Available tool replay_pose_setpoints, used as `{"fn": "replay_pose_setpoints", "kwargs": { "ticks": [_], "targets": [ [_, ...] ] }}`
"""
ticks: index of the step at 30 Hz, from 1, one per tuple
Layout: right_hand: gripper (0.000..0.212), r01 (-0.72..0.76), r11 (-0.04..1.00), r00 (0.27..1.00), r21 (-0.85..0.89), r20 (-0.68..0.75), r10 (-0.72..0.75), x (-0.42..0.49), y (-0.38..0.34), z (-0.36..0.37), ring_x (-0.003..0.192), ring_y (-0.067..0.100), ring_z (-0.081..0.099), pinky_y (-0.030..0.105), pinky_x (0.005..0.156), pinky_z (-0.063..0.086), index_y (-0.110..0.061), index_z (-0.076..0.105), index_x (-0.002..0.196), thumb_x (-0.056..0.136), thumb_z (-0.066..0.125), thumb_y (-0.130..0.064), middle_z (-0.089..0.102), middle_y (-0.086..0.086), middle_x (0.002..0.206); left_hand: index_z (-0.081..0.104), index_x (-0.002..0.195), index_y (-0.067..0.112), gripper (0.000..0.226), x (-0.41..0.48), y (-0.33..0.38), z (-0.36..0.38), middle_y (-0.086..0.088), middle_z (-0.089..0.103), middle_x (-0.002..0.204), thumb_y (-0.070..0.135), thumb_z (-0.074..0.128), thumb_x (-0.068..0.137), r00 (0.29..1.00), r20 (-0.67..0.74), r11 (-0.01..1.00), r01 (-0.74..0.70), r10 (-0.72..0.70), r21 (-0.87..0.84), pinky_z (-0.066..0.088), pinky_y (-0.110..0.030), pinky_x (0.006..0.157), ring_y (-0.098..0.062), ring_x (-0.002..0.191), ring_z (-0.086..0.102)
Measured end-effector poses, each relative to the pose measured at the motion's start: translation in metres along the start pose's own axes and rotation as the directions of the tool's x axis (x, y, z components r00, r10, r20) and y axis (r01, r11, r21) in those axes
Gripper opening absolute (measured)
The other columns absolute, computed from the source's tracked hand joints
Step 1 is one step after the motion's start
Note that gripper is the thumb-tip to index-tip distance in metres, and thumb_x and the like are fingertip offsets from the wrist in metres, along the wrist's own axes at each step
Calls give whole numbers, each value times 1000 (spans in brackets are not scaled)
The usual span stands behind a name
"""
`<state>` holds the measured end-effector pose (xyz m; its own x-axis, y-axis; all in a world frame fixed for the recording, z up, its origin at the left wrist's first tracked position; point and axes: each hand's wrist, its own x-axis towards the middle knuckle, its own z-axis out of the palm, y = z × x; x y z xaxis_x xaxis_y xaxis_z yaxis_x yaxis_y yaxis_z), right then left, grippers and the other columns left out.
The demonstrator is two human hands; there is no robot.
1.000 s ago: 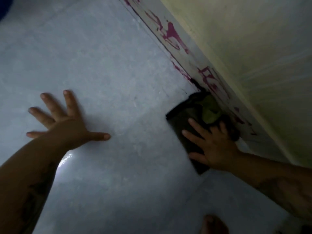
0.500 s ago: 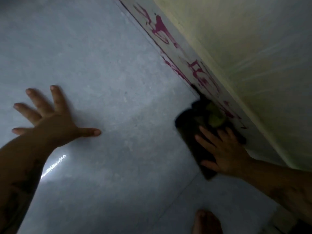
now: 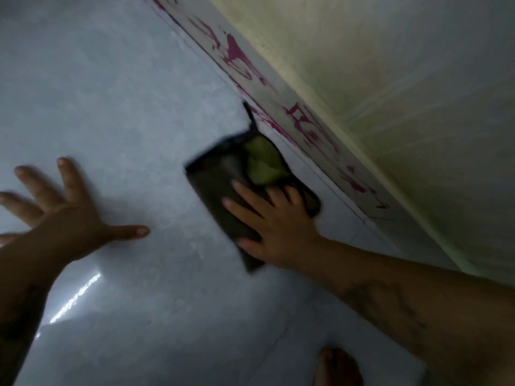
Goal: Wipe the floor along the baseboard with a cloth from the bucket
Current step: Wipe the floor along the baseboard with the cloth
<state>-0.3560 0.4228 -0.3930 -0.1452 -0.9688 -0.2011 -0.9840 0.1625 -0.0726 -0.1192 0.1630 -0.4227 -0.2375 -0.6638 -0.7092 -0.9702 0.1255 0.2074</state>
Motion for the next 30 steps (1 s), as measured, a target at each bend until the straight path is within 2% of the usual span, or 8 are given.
{"fn": "replay_pose_setpoints", "kwargs": {
  "ticks": [6,9,12,15,19,24,27,30],
  "targets": [
    [79,199,980,972,5,125,-198,-131,67,25,109,34,58,66,100,20,-43,12,150,84,40,-74,3,-5,163,-52,117,54,169,-37,34,-16,-4,-51,146,89,61,-3,993,101,995,55,-63,83,4,-79,105,-44,138,-35],
    [71,61,998,997,5,-40,-61,-22,19,20,83,35,64,64,90,35,-45,24,147,83,40,-71,23,-1,158,-46,131,44,168,-42,44,-20,-4,-52,145,81,73,17,988,113,989,93,-106,115,4,-81,101,-44,137,-37],
    [58,-124,991,979,46,-155,130,107,-12,-9,90,36,54,46,77,48,-37,43,140,83,49,-50,51,5,139,-48,130,41,167,-45,42,-21,-6,-57,140,81,77,27,983,132,982,111,-131,151,6,-81,103,-45,135,-39],
    [42,-46,980,979,192,-186,82,214,-13,-63,99,36,51,45,75,52,-23,62,125,84,54,-29,59,10,120,-49,129,40,167,-44,44,-25,-8,-58,139,84,75,27,975,160,979,132,-156,153,9,-79,103,-47,135,-38],
    [35,108,975,907,-192,-383,-176,325,-13,-149,113,39,46,40,74,40,-17,63,119,87,51,-27,54,14,128,-55,117,40,165,-40,43,-28,-9,-60,136,84,75,26,969,172,978,155,-178,139,10,-78,104,-48,134,-39],
    [71,124,525,987,-842,158,21,379,-1,-129,144,36,7,59,112,13,-17,17,152,94,43,-47,13,10,160,-53,124,41,165,-37,37,-18,-9,-61,134,86,72,27,975,160,983,133,-153,127,9,-78,103,-49,133,-40],
    [59,252,386,962,-887,272,-3,317,13,-81,140,41,15,66,108,0,-9,19,151,99,31,-34,19,14,157,-51,126,43,161,-37,32,-20,-6,-63,133,85,73,31,978,165,989,108,-124,102,5,-79,102,-48,131,-43],
    [50,259,521,953,-813,126,-276,219,66,-47,120,37,38,55,109,10,0,49,135,95,26,-19,45,18,135,-50,127,43,161,-37,30,-22,-6,-62,134,83,74,32,980,169,993,97,-106,62,4,-80,101,-48,130,-44]
  ]
}}
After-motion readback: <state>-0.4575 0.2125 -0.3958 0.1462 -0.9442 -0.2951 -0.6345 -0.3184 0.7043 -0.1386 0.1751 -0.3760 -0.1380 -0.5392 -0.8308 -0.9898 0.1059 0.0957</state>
